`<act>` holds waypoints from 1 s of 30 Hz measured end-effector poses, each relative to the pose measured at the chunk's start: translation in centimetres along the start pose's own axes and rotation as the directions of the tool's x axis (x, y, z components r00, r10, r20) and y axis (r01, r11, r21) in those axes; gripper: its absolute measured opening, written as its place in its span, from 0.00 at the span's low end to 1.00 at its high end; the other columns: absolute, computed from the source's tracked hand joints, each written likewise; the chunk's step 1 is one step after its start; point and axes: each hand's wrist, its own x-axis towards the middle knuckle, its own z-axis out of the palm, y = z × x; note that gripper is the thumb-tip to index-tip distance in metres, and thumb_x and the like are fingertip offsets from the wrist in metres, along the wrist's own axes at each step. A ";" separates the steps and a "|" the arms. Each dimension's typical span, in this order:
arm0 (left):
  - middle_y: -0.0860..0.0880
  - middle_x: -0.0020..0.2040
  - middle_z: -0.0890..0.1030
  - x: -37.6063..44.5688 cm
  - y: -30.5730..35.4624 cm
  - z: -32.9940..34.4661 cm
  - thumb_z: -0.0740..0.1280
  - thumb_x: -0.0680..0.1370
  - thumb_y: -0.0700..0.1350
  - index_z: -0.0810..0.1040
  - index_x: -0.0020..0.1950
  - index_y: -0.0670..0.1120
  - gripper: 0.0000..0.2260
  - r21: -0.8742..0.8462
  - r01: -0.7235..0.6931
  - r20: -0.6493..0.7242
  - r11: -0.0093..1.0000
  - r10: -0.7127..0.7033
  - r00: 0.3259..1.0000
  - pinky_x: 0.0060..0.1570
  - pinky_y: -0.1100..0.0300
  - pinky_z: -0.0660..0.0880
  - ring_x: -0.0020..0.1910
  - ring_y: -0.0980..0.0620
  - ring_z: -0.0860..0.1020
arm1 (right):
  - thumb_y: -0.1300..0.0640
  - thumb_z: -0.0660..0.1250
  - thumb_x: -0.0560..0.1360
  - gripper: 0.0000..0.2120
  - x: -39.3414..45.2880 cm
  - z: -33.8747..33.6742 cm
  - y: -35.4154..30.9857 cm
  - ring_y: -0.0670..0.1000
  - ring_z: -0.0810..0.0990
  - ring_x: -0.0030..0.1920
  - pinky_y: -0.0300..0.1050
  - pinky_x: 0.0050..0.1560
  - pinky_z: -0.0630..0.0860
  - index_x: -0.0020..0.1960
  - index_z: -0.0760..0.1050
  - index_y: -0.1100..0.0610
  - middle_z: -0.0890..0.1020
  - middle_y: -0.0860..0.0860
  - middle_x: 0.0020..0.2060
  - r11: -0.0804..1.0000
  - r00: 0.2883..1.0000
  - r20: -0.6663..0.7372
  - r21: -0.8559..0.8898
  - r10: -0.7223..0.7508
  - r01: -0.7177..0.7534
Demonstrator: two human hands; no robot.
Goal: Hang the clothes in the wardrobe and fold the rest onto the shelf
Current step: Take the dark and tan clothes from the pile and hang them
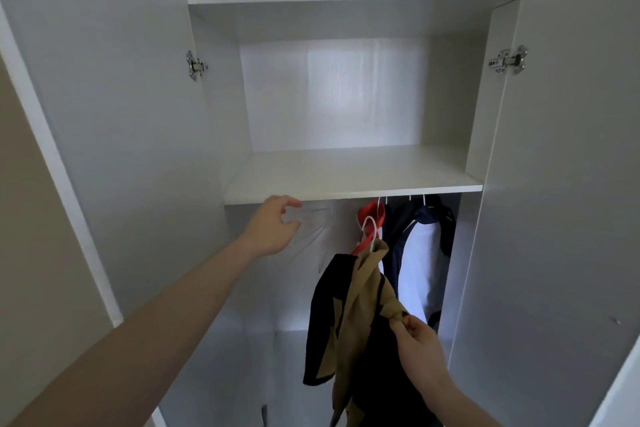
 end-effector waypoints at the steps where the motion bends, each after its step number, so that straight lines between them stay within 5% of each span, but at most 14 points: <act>1: 0.44 0.64 0.75 1.4 -0.4 -0.3 0.71 0.76 0.39 0.79 0.63 0.46 0.16 0.002 -0.005 -0.008 1.000 0.005 1.000 0.58 0.61 0.71 0.61 0.46 0.77 | 0.54 0.63 0.82 0.16 0.8 0.8 0.0 0.51 0.77 0.35 0.42 0.39 0.73 0.42 0.78 0.64 0.78 0.53 0.31 1.000 1.000 -0.010 0.008 0.008 -0.008; 5: 0.44 0.67 0.74 6.0 -2.2 -1.0 0.71 0.77 0.40 0.78 0.65 0.47 0.17 0.027 0.008 -0.001 1.000 -0.007 1.000 0.58 0.58 0.73 0.62 0.45 0.77 | 0.54 0.61 0.83 0.17 4.1 3.7 -0.5 0.59 0.81 0.42 0.44 0.41 0.75 0.45 0.79 0.65 0.82 0.61 0.39 0.999 0.999 -0.050 0.037 0.018 -0.016; 17: 0.43 0.70 0.71 14.6 -5.7 0.7 0.71 0.76 0.44 0.75 0.69 0.48 0.21 0.246 -0.021 0.150 0.969 -0.017 0.989 0.66 0.55 0.69 0.67 0.44 0.74 | 0.57 0.61 0.82 0.17 16.1 9.5 0.2 0.49 0.74 0.32 0.42 0.33 0.69 0.35 0.71 0.58 0.76 0.53 0.30 0.990 0.992 -0.117 -0.128 0.039 -0.054; 24: 0.43 0.73 0.69 20.4 -7.5 2.7 0.70 0.78 0.49 0.72 0.72 0.48 0.22 0.332 0.033 0.168 0.943 -0.094 0.981 0.69 0.54 0.67 0.65 0.42 0.75 | 0.55 0.60 0.83 0.16 23.6 10.8 0.1 0.51 0.76 0.32 0.39 0.28 0.68 0.43 0.76 0.65 0.79 0.55 0.33 0.996 0.992 -0.117 -0.070 0.043 -0.052; 30: 0.43 0.77 0.67 23.6 -9.7 5.2 0.64 0.82 0.55 0.69 0.76 0.47 0.23 0.330 0.100 0.177 0.939 -0.165 0.970 0.74 0.52 0.63 0.74 0.44 0.68 | 0.55 0.60 0.83 0.14 28.7 10.8 -0.2 0.50 0.76 0.31 0.39 0.27 0.65 0.40 0.72 0.57 0.78 0.53 0.32 0.995 0.992 -0.127 -0.096 -0.010 -0.002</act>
